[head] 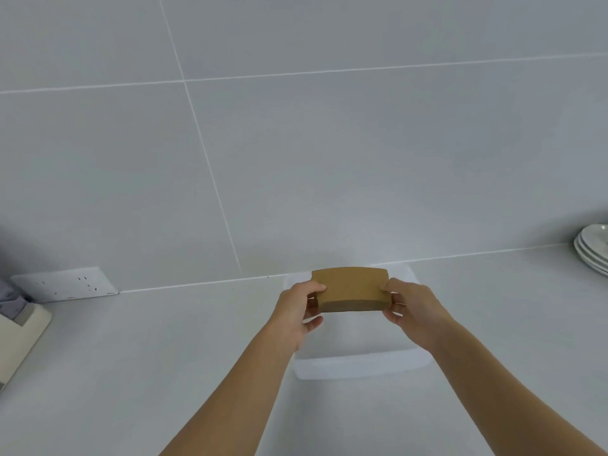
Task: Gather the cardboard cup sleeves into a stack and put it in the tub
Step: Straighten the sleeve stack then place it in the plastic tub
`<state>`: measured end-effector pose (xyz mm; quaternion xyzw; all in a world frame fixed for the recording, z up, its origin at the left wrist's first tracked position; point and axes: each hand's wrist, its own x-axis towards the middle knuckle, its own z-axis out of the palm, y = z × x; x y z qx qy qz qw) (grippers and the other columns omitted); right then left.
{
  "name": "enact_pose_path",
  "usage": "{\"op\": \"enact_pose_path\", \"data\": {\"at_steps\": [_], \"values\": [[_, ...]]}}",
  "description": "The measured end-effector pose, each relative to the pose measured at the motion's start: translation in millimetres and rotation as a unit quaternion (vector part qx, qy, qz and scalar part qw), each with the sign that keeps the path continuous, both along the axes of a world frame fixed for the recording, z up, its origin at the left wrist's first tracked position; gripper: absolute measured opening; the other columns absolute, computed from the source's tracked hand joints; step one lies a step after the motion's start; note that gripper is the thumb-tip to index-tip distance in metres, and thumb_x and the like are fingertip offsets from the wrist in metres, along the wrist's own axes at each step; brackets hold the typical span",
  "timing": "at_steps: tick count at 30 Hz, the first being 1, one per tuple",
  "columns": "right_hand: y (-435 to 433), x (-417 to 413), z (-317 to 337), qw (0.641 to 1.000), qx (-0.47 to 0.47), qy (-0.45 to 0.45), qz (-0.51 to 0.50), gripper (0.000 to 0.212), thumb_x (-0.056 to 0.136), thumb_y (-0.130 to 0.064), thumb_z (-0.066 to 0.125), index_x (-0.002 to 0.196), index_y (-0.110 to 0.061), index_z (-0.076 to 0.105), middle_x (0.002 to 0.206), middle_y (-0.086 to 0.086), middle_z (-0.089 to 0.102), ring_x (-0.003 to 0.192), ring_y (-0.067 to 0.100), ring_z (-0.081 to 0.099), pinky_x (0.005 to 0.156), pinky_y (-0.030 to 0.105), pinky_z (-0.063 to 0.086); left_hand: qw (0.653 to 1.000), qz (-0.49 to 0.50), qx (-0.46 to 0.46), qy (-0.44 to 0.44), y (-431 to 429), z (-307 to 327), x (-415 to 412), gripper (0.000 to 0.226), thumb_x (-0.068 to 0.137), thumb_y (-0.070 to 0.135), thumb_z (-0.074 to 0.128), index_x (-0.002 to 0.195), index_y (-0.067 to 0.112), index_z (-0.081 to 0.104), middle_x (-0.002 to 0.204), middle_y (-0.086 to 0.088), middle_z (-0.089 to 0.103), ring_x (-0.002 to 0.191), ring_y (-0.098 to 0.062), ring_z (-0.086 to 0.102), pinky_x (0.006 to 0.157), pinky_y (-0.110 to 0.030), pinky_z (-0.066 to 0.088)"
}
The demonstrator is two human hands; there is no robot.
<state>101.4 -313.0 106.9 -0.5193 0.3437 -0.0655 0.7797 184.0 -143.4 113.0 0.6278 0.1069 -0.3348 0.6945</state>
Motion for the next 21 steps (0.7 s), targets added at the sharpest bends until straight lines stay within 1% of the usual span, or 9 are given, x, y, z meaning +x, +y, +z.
{"op": "enact_pose_path", "data": {"at_steps": [3,6,8,15,18,20,21], "values": [[-11.5,10.3,-11.7,0.998,-0.001,0.062,0.005,0.008,0.08,-0.006,0.061,0.088,-0.004,0.063,0.091,0.015,0.056,0.076,0.023,0.051,0.066,0.027,0.047,0.998,0.007,0.026,0.055,-12.3,-15.2,5.0,0.009,0.08,0.016,0.06,0.086,0.009,0.06,0.08,-0.007,0.057,0.072,-0.019,0.054,0.068,-0.031,0.047],[-21.0,19.8,-23.6,0.995,0.003,0.099,0.018,0.031,0.079,-0.005,0.062,0.109,0.001,0.058,0.096,0.019,0.058,0.074,0.023,0.053,0.065,0.028,0.047,0.995,0.014,0.044,0.093,-22.3,-26.6,9.5,0.02,0.08,0.017,0.059,0.096,0.005,0.058,0.083,-0.009,0.057,0.073,-0.02,0.054,0.064,-0.03,0.047],[-26.0,24.6,-29.7,0.992,-0.003,0.121,0.029,0.038,0.078,-0.004,0.062,0.115,0.002,0.055,0.099,0.019,0.058,0.073,0.023,0.054,0.062,0.027,0.047,0.993,0.022,0.047,0.107,-26.8,-32.0,12.4,0.023,0.08,0.013,0.059,0.1,0.002,0.055,0.083,-0.011,0.056,0.073,-0.021,0.054,0.063,-0.03,0.046],[-31.3,37.4,-44.9,0.986,-0.017,0.157,0.058,0.039,0.078,-0.003,0.063,0.116,0.003,0.054,0.103,0.02,0.06,0.075,0.023,0.055,0.059,0.027,0.046,0.991,0.058,0.056,0.107,-37.1,-40.1,20.9,0.019,0.083,0.005,0.056,0.101,0.001,0.05,0.081,-0.011,0.052,0.072,-0.021,0.051,0.063,-0.027,0.046],[-29.4,42.5,-48.1,0.984,-0.03,0.162,0.067,0.037,0.079,-0.002,0.063,0.115,0.003,0.055,0.114,0.022,0.062,0.08,0.024,0.058,0.058,0.027,0.046,0.99,0.071,0.063,0.103,-38.5,-44.3,24.5,0.018,0.083,0.005,0.055,0.1,0.002,0.05,0.081,-0.011,0.051,0.072,-0.02,0.05,0.062,-0.027,0.045],[-28.7,45.3,-49.8,0.983,-0.04,0.161,0.076,0.034,0.08,-0.002,0.062,0.113,0.003,0.056,0.114,0.021,0.062,0.082,0.024,0.058,0.058,0.026,0.047,0.99,0.077,0.066,0.102,-38.7,-48.1,26.7,0.019,0.083,0.006,0.055,0.101,0.003,0.05,0.083,-0.011,0.052,0.074,-0.02,0.051,0.063,-0.027,0.045],[-28.4,46.0,-50.2,0.983,-0.045,0.161,0.081,0.032,0.08,-0.002,0.062,0.112,0.003,0.057,0.112,0.02,0.062,0.083,0.024,0.058,0.059,0.026,0.047,0.989,0.077,0.07,0.1,-38.9,-50.1,27.6,0.02,0.083,0.007,0.055,0.102,0.003,0.05,0.086,-0.011,0.053,0.077,-0.021,0.052,0.066,-0.028,0.046]]}}
